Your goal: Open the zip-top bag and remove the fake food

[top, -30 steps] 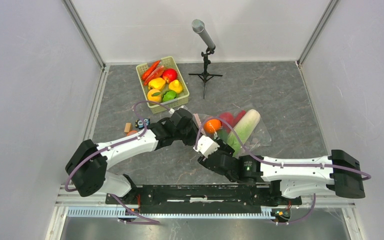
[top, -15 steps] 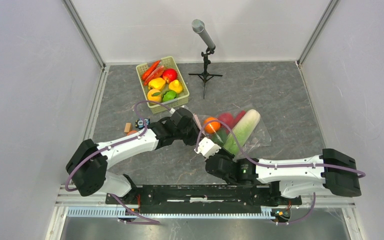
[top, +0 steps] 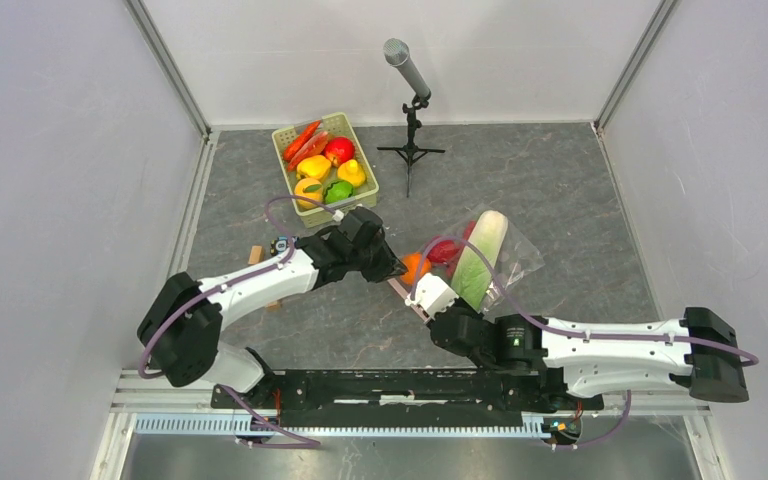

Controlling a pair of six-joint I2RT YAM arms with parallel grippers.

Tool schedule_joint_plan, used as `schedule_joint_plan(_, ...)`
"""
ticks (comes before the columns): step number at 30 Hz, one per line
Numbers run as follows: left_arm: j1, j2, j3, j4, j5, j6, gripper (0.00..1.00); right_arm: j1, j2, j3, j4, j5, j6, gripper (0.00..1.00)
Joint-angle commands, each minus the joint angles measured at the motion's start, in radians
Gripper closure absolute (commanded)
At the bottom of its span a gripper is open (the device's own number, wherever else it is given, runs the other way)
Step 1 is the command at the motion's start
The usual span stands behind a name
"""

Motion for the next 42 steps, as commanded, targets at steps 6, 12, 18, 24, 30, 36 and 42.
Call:
schedule_joint_plan(6,-0.002,-0.130,-0.269,0.231,0.046,-0.031,0.47,0.004,-0.054,0.007,-0.032,-0.029,0.106,0.39)
schedule_joint_plan(12,-0.005,-0.110,-0.358,0.430,0.070,-0.058,0.37,0.004,-0.036,0.013,-0.029,-0.056,0.067,0.29)
schedule_joint_plan(18,-0.021,-0.008,-0.417,0.700,0.091,-0.131,0.44,0.004,-0.039,0.017,-0.018,-0.043,0.050,0.28)
schedule_joint_plan(24,-0.051,0.095,-0.439,0.847,0.102,-0.170,0.51,0.004,-0.068,-0.001,0.013,-0.042,0.029,0.27)
schedule_joint_plan(30,-0.071,0.131,-0.455,0.948,0.118,-0.224,0.74,0.004,-0.105,-0.031,0.048,-0.041,-0.032,0.27)
schedule_joint_plan(36,-0.108,0.052,-0.409,0.795,0.079,-0.242,0.98,0.005,-0.133,-0.072,0.105,-0.103,-0.179,0.29)
schedule_joint_plan(42,-0.135,0.004,-0.272,0.482,0.023,-0.253,0.98,0.025,-0.167,-0.109,0.217,-0.177,-0.244,0.26)
